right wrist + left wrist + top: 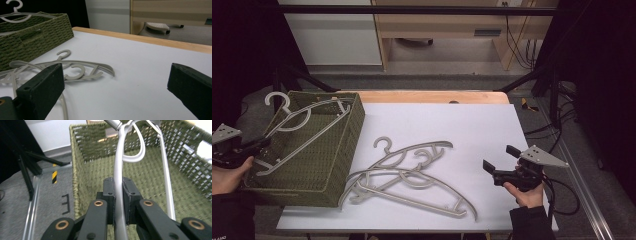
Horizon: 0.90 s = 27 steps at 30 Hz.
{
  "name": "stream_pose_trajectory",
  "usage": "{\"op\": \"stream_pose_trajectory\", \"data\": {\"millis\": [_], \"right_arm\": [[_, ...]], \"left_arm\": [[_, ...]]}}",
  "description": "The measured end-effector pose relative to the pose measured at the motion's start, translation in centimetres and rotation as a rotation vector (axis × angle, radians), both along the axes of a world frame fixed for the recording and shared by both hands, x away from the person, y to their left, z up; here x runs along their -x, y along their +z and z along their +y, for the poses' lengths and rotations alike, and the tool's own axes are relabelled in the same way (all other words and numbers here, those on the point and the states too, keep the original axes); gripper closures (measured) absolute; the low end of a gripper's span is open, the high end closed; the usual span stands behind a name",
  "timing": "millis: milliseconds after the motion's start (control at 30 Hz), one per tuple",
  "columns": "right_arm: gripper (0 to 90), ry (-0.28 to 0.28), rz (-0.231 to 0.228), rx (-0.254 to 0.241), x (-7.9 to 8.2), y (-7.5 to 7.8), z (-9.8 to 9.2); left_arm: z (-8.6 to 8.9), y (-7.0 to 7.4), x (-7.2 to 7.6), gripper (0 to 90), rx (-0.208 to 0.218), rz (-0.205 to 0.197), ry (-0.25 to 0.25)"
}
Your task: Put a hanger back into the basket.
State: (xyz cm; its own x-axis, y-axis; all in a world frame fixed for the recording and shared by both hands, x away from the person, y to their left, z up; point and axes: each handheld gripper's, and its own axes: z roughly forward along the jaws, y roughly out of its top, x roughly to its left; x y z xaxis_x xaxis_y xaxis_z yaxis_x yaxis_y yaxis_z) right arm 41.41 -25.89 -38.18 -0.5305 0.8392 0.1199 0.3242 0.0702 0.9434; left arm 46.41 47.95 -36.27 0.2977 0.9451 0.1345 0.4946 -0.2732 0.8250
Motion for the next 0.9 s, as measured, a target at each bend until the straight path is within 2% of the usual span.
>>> {"op": "stream_pose_trajectory", "data": {"millis": [67, 100, 133, 200, 333, 367, 400, 433, 500, 567, 600, 700, 733, 767, 833, 867, 900], "right_arm": [[1.1, -0.002, 0.000, 0.001, 0.0, 0.0, 0.0], [1.1, -0.002, 0.000, 0.001, 0.0, 0.0, 0.0], [1.2, -0.001, 0.001, 0.005, 0.0, 0.0, 0.0], [1.2, 0.002, -0.004, 0.003, 0.0, 0.0, 0.0], [1.2, 0.000, 0.001, 0.000, 0.0, 0.0, 0.0], [1.2, 0.001, -0.001, 0.000, 0.0, 0.0, 0.0], [1.2, 0.001, -0.001, 0.000, 0.0, 0.0, 0.0], [1.2, 0.002, 0.001, 0.003, 0.0, 0.0, 0.1], [1.2, 0.004, 0.000, 0.007, 0.0, -0.1, 0.0], [1.1, 0.004, -0.001, 0.007, 0.0, -0.1, 0.0], [1.2, 0.001, 0.000, 0.005, 0.0, -0.1, 0.0], [1.2, 0.003, -0.002, 0.001, 0.0, 0.0, 0.0], [1.2, 0.004, -0.002, 0.003, 0.0, 0.0, 0.0], [1.2, 0.004, -0.001, 0.001, 0.0, 0.0, 0.0], [1.2, 0.003, -0.002, 0.004, 0.0, 0.0, 0.0], [1.2, 0.003, -0.002, 0.003, 0.0, 0.0, 0.0], [1.2, 0.003, -0.001, 0.003, 0.0, 0.0, 0.0]], "left_arm": [[-0.8, -0.2, -0.4, 82.1, -0.081, 0.035, 0.009], [-0.8, -0.2, -0.4, 82.2, -0.081, 0.035, 0.009], [-1.2, -0.2, -0.5, 82.2, -0.102, 0.034, 0.013], [-0.8, -0.2, -0.5, 82.1, -0.081, 0.049, 0.014], [-0.8, -0.4, -0.8, 81.8, -0.100, 0.080, 0.039], [-0.9, -0.3, -1.0, 81.7, -0.119, 0.086, 0.046], [-0.9, -0.3, -1.0, 81.7, -0.119, 0.086, 0.046], [-1.0, -0.3, -1.2, 81.8, -0.148, 0.098, 0.047], [-1.0, -0.2, -1.3, 81.7, -0.167, 0.100, 0.048], [-1.0, -0.3, -1.3, 81.4, -0.169, 0.101, 0.057], [-1.0, -0.3, -1.4, 81.3, -0.170, 0.112, 0.060], [-1.1, -0.8, -1.8, 81.0, -0.214, 0.175, 0.093], [-1.1, -0.8, -1.8, 80.8, -0.214, 0.175, 0.093], [-1.2, -0.9, -2.0, 80.3, -0.228, 0.199, 0.103], [-1.3, -0.6, -1.9, 79.6, -0.176, 0.175, 0.098], [-1.3, -0.5, -1.8, 81.1, -0.161, 0.182, 0.097], [-1.3, -0.3, -1.8, 83.0, -0.169, 0.184, 0.098]]}}
